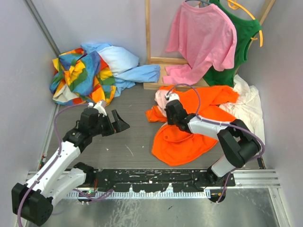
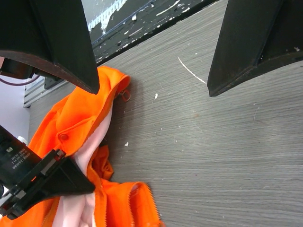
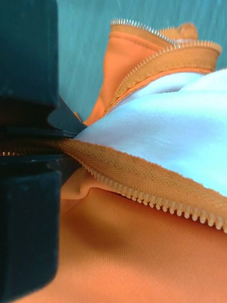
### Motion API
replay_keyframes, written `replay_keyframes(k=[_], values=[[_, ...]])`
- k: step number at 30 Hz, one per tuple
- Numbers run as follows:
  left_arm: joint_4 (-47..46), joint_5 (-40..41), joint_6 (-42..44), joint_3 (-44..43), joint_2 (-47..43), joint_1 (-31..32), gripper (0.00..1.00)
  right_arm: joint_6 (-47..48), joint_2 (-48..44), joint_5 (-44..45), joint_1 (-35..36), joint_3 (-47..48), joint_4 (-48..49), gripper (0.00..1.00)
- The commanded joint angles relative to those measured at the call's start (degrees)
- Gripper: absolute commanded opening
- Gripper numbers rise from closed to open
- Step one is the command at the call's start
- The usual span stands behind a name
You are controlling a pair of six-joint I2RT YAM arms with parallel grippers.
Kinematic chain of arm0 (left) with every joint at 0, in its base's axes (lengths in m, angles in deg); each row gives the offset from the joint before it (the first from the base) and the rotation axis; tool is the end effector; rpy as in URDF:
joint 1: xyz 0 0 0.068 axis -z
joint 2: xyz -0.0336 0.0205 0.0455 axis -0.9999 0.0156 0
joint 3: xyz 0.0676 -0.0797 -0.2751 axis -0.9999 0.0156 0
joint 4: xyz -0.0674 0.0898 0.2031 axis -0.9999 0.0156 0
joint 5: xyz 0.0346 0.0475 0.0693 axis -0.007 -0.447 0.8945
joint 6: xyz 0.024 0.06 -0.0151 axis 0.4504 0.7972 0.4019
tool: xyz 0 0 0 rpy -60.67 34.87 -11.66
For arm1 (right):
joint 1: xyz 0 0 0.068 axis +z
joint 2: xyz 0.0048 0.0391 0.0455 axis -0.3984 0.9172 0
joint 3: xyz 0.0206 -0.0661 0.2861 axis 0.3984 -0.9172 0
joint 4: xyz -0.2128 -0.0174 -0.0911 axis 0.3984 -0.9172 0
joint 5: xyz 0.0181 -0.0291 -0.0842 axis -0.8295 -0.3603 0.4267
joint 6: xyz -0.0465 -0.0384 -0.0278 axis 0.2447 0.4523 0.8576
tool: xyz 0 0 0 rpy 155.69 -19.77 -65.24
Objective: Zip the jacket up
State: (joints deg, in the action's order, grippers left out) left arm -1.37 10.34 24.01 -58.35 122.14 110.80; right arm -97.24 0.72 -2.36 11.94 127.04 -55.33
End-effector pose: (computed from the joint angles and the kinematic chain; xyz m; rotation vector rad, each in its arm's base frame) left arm 0.1353 -0.0691 0.2636 -0.2016 2.3090 -0.8761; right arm 0.2516 0.1610 0.2038 -0.2840 2.2908 0.1132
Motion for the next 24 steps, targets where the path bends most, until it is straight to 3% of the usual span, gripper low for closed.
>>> replay_keyframes(k=[1,6,10,13,16,20,24], values=[[-3.75,0.99,-0.38,-0.56,-1.06,0.21,0.98,4.91,-4.04,-14.58,4.60,6.73,3.84,0.00],[-3.46,2.64,-0.77,-0.94,-2.05,0.19,0.98,8.74,-4.87,-22.37,7.66,12.21,3.24,0.00],[-5.98,2.26,-2.40,-0.53,-0.57,0.19,0.98,6.32,-4.99,-23.37,7.83,9.78,3.39,0.01],[-9.40,1.72,-3.68,0.45,1.98,0.49,0.98,3.63,-5.19,-22.81,7.83,6.04,4.31,0.20],[-12.18,1.41,-4.31,0.64,6.09,1.24,0.99,1.18,-6.06,-22.42,7.83,2.71,5.09,0.27],[-17.00,2.02,-5.84,1.34,11.94,2.95,0.99,-0.17,-7.23,-20.90,7.83,0.58,4.12,0.47],[-22.31,2.72,-7.88,1.42,17.49,3.71,0.98,-0.39,-8.63,-18.06,7.80,-0.18,2.48,0.54]])
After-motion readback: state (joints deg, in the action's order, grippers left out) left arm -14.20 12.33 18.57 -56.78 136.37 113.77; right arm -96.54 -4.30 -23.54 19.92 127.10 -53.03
